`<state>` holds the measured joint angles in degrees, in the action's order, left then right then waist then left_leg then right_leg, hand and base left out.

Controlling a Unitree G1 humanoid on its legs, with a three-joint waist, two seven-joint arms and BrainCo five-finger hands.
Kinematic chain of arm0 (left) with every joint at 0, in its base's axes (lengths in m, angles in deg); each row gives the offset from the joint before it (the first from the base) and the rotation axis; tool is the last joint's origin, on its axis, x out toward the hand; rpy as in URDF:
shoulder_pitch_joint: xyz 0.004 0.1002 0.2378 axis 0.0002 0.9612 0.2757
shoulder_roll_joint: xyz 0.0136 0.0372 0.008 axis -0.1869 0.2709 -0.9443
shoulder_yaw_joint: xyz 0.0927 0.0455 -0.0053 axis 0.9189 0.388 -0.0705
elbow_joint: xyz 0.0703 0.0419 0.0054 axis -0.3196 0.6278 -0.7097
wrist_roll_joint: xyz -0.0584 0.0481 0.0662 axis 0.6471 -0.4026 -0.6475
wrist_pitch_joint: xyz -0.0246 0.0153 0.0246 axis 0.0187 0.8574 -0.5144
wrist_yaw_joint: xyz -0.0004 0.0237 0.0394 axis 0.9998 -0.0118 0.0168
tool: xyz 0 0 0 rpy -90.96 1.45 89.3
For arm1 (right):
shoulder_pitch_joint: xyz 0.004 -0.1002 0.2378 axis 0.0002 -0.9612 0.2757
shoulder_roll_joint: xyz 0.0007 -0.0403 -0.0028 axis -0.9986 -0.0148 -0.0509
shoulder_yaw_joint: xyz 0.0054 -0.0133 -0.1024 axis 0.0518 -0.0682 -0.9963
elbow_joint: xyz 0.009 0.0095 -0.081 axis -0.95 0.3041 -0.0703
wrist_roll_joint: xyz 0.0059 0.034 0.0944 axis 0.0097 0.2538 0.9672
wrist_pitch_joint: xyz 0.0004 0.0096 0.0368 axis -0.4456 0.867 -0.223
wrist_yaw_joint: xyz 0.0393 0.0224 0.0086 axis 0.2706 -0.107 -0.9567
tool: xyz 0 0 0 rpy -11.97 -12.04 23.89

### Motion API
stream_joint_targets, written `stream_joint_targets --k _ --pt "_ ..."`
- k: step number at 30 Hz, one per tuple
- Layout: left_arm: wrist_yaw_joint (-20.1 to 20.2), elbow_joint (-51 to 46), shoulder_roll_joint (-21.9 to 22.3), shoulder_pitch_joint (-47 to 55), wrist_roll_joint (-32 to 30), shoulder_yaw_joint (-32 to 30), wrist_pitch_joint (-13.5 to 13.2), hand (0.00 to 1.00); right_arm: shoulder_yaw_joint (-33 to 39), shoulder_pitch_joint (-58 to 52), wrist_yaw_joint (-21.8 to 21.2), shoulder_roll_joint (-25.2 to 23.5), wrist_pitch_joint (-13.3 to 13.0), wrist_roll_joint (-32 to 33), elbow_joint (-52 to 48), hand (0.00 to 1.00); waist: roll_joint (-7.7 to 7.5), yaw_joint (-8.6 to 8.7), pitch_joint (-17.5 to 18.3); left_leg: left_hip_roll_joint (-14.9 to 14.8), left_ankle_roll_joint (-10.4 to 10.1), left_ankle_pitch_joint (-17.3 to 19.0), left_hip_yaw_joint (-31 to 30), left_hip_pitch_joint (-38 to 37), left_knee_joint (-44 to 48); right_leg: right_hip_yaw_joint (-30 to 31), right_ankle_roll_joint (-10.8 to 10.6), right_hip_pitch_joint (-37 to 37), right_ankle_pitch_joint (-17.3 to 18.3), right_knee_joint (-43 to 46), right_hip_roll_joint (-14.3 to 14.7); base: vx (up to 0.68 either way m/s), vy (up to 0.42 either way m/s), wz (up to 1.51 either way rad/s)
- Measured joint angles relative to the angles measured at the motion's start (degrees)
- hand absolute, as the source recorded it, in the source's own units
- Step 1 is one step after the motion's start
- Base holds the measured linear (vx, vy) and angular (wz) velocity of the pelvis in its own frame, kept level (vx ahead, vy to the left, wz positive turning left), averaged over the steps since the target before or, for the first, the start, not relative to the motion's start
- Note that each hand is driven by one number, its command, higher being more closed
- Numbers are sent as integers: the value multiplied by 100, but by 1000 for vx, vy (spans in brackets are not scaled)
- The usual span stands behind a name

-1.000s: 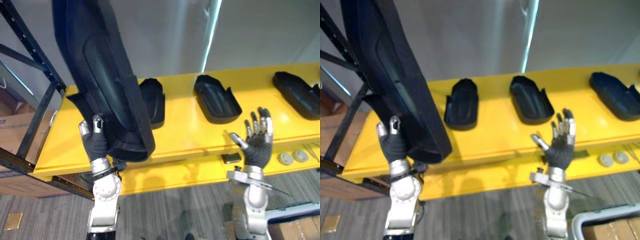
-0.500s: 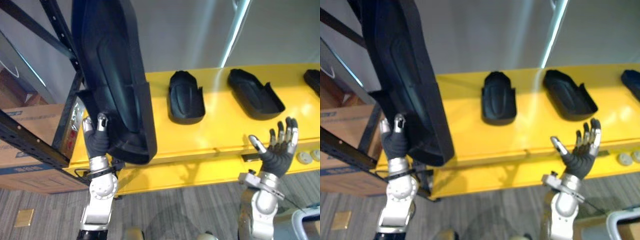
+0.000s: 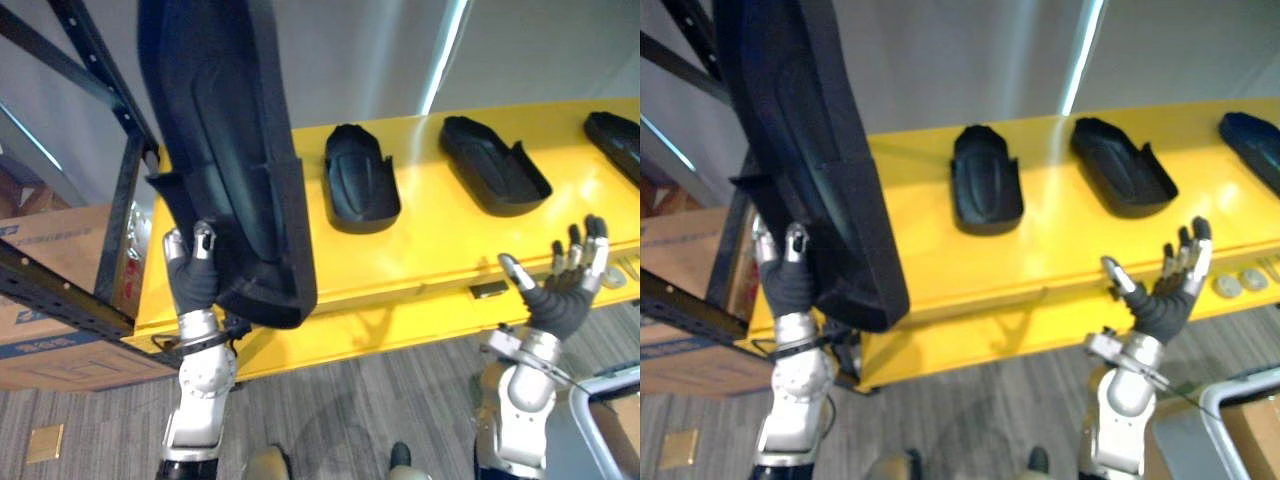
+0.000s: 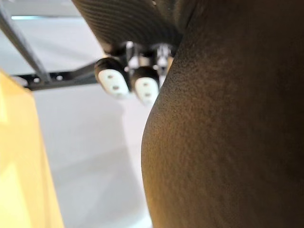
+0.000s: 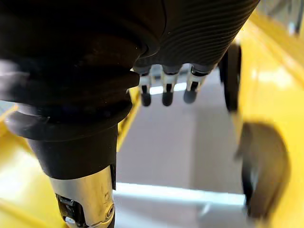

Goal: Walk over and take plastic housings, then place them on the shelf

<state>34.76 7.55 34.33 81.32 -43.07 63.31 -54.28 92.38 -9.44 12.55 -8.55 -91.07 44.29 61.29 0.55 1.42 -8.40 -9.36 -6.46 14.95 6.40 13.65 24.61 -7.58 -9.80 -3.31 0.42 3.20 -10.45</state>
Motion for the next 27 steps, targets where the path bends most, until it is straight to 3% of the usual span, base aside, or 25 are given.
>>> stream_joint_targets --k 4,6,10,15,23,27 --pt "-44 -2 91 175 -19 -362 56 100 774 -538 155 -49 -26 11 567 0 2 119 47 8 -40 -38 47 -176 -222 19 -8 53 -5 -8 -1 65 -17 -1" --pt "-87 -1 89 208 -174 -549 130 100 1264 -691 228 -78 -8 105 1726 0 -7 144 67 9 -63 -56 35 -192 -271 15 -8 45 -5 -9 5 80 -4 4" --pt "-135 20 54 257 -221 -926 302 100 1669 -883 248 -91 339 602 4097 0 60 185 118 27 -108 -155 67 -387 -615 18 -5 66 -6 -6 3 62 -13 0" --pt "-283 780 -372 -197 -223 -1288 516 100 1853 -908 -113 -64 667 969 5948 0 141 234 210 28 -126 -251 87 -565 -844 19 8 138 1 -3 23 33 -9 1" --pt "-92 2084 -1282 -938 -159 -1858 1018 100 1822 -817 -857 101 1165 1015 7478 0 138 238 211 16 -135 -371 169 -548 -938 88 84 -48 70 149 43 -44 -8 -5" --pt "19 2250 -1354 -1043 -126 -1873 1089 100 1811 -676 -973 154 1238 969 7655 0 164 248 190 -8 -134 -380 230 -511 -882 183 71 -174 111 285 55 -59 -8 -10"
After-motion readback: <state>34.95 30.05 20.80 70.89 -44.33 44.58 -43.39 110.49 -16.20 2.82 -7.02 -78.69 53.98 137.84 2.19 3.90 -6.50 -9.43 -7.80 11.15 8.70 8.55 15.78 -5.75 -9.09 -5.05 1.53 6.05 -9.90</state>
